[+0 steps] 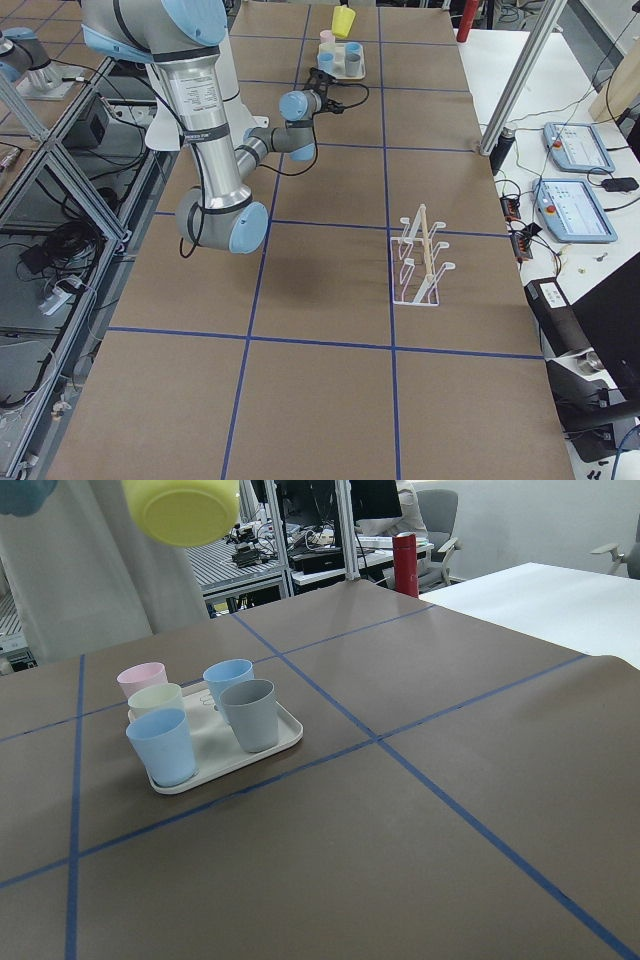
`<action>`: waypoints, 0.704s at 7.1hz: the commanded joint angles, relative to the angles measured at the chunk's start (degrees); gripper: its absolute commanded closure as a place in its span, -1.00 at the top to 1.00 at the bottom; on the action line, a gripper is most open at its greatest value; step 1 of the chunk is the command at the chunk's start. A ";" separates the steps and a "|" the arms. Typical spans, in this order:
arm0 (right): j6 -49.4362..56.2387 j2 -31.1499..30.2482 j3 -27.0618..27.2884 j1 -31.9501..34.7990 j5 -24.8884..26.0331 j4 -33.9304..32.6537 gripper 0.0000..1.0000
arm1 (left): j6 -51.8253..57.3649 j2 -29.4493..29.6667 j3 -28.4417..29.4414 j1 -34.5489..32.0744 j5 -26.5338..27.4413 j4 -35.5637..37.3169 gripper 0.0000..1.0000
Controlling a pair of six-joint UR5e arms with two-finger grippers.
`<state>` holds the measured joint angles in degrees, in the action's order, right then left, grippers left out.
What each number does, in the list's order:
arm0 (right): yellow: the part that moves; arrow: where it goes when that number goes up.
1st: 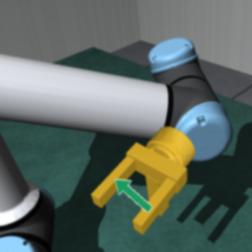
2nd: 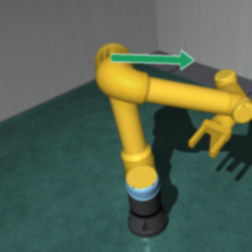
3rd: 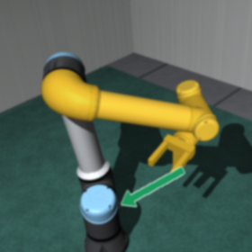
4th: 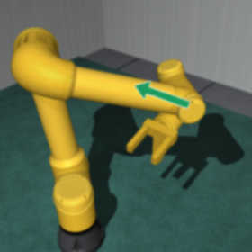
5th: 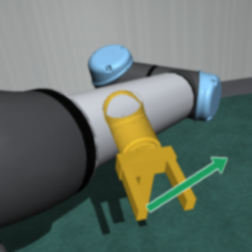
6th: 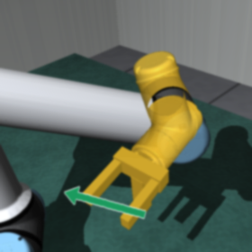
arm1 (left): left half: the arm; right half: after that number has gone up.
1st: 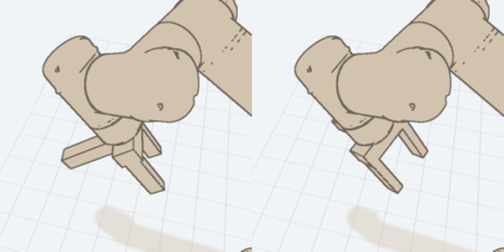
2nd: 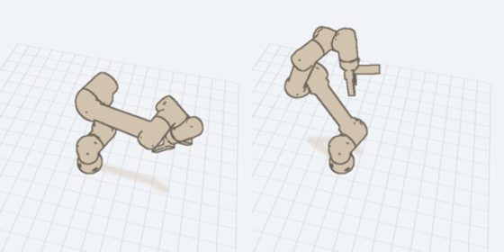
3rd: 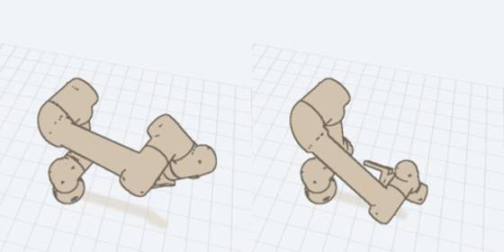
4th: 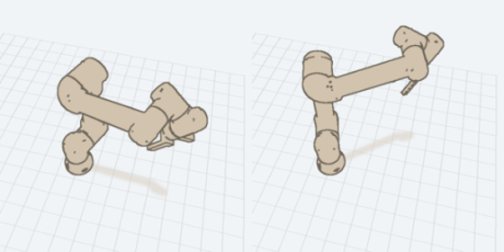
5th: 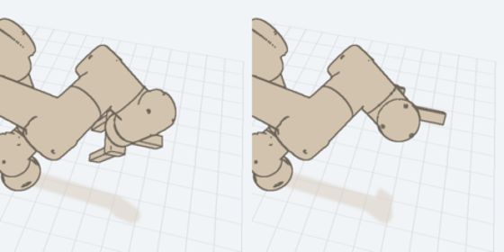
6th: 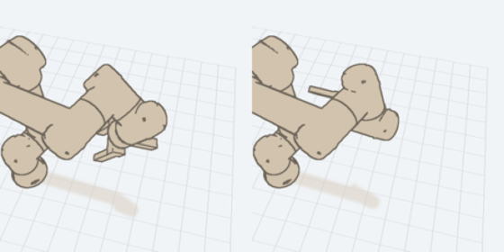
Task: Transfer IKEA cup to right arm and place on rack
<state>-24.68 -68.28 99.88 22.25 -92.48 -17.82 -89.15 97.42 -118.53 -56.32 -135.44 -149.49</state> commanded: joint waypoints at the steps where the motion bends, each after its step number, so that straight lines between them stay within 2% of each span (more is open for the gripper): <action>1: 0.24 0.95 -1.18 -0.27 0.55 2.26 0.97 | -7.50 4.16 0.41 10.04 11.80 -1.25 -1.00; 2: 0.24 1.13 -1.18 -0.36 0.63 2.26 0.97 | -7.61 4.53 0.67 13.92 16.47 -1.33 -1.00; 5: 0.86 1.22 -0.91 -0.80 0.72 2.26 0.97 | -7.88 6.98 3.04 20.71 23.97 -1.34 -1.00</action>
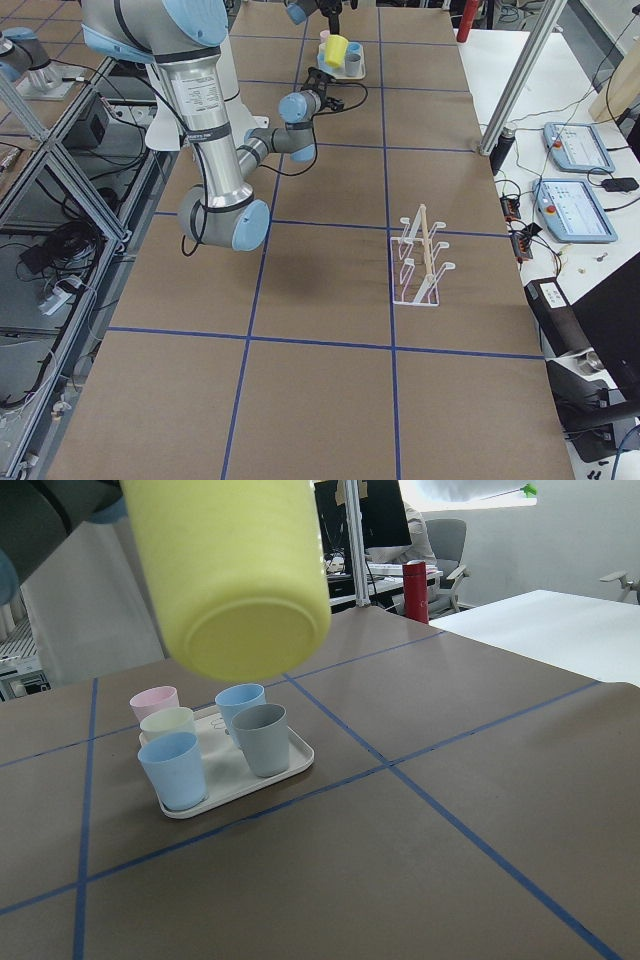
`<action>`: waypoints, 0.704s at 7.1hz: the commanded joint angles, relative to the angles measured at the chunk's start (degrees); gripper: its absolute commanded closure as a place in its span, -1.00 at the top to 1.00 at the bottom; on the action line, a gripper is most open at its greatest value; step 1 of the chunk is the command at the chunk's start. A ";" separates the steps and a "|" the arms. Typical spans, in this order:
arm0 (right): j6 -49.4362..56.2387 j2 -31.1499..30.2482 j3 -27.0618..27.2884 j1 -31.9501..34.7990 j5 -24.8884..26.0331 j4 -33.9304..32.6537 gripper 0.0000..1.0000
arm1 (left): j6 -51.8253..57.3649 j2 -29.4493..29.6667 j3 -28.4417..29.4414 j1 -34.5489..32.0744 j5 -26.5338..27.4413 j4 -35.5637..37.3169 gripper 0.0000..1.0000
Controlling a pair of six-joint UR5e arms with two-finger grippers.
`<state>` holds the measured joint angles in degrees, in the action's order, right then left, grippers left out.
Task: Transfer IKEA cup to right arm and place on rack
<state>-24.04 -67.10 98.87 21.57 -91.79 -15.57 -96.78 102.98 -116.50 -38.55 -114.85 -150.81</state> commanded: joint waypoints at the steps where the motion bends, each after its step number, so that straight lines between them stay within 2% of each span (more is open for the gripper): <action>1: 0.30 0.03 0.10 -0.21 0.03 0.27 0.96 | -0.77 3.70 2.92 4.43 4.88 -0.01 -1.00; 5: 2.59 0.12 0.19 -1.27 0.56 1.33 0.96 | -0.60 4.25 5.14 7.43 6.39 -0.10 -1.00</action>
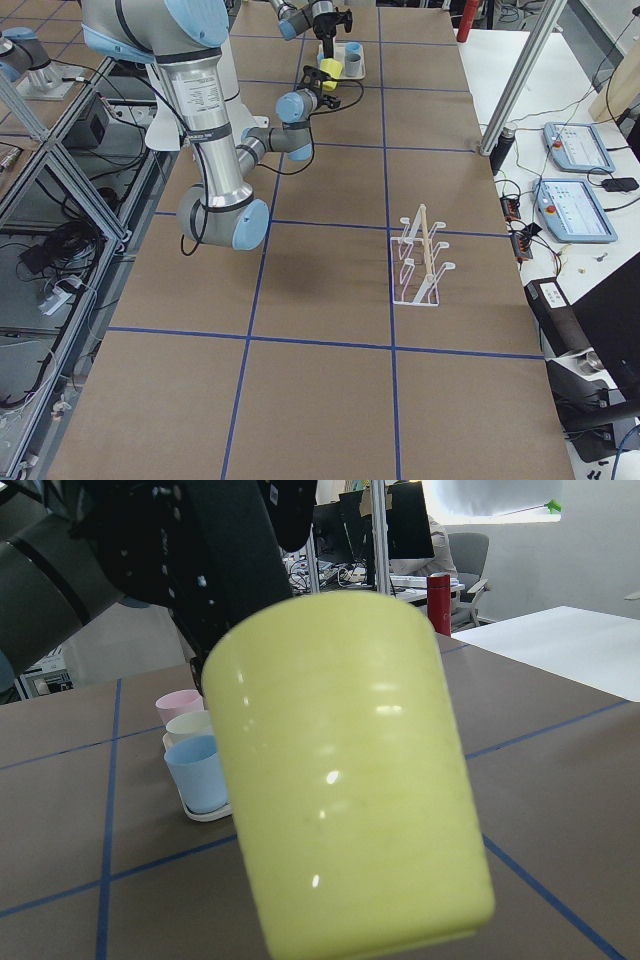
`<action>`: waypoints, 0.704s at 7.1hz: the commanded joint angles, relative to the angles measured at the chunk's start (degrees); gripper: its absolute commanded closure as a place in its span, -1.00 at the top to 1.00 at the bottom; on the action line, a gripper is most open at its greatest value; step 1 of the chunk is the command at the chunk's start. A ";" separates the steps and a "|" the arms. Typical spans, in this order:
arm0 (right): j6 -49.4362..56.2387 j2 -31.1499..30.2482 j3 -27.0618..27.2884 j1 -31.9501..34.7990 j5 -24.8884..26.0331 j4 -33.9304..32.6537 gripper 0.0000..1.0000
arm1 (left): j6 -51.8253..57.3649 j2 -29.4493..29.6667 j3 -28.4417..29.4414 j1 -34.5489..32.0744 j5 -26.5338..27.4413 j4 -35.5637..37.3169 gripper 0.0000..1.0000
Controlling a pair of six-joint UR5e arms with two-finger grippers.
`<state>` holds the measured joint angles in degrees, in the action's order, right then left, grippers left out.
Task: Transfer IKEA cup to right arm and place on rack
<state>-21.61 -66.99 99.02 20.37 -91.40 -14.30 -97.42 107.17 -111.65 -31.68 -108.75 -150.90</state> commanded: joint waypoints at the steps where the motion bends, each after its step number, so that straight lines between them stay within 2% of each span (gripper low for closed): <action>1: 0.17 0.28 0.12 -0.15 0.08 0.06 0.96 | 0.12 0.06 0.47 0.74 0.29 -0.01 -1.00; 5: 0.43 1.07 0.03 -0.59 0.17 0.14 0.96 | 0.56 -0.12 1.26 1.53 0.29 -0.01 -1.00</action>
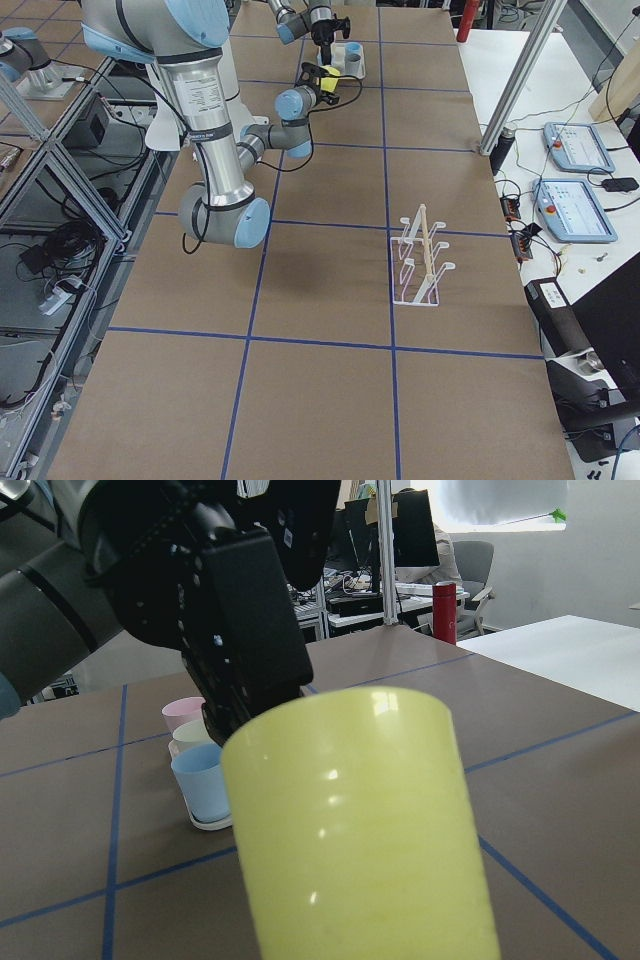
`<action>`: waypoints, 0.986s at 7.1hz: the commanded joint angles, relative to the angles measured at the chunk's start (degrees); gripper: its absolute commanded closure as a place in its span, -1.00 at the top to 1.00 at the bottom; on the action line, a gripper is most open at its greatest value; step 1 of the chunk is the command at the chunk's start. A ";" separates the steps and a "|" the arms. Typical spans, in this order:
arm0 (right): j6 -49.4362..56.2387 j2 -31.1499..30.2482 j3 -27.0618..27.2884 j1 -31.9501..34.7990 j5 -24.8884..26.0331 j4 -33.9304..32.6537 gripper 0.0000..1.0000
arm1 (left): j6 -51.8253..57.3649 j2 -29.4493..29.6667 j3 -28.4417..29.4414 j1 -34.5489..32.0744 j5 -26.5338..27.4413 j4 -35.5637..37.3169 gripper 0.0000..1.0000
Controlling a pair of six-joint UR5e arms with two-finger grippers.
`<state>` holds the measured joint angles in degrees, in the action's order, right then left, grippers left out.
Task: Transfer IKEA cup to right arm and place on rack
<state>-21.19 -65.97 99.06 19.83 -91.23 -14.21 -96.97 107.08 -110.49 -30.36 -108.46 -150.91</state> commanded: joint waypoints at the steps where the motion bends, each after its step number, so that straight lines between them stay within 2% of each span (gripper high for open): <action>1: 0.01 0.05 -0.09 0.03 0.00 0.41 0.91 | 0.11 0.05 0.10 0.21 0.00 -0.09 -1.00; 2: -0.07 0.05 -0.09 -0.14 -0.08 0.59 0.63 | 0.20 -0.03 0.10 0.12 0.00 -0.09 -1.00; 3: -0.60 0.05 -0.35 -1.62 0.00 2.59 0.00 | 0.20 -0.03 0.10 0.21 -0.09 -0.17 -1.00; 4: -0.69 -0.21 -0.36 -1.90 0.09 3.13 -0.52 | 0.20 0.05 0.02 0.12 -0.17 -0.18 -1.00; 5: -0.69 -0.39 -0.36 -1.90 0.09 3.23 -0.68 | 0.29 0.06 -0.07 0.12 -0.26 -0.26 -0.48; 6: -0.69 -0.48 -0.36 -1.90 0.09 3.23 -0.76 | 0.29 0.06 -0.33 0.12 0.17 -0.18 0.99; 7: -0.69 -0.56 -0.36 -1.90 0.18 3.14 -0.79 | 0.38 -0.12 -0.77 -0.40 -0.08 -0.09 1.00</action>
<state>-21.87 -66.41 98.71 17.96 -91.12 -11.06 -96.67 107.09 -110.84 -30.38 -108.47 -151.08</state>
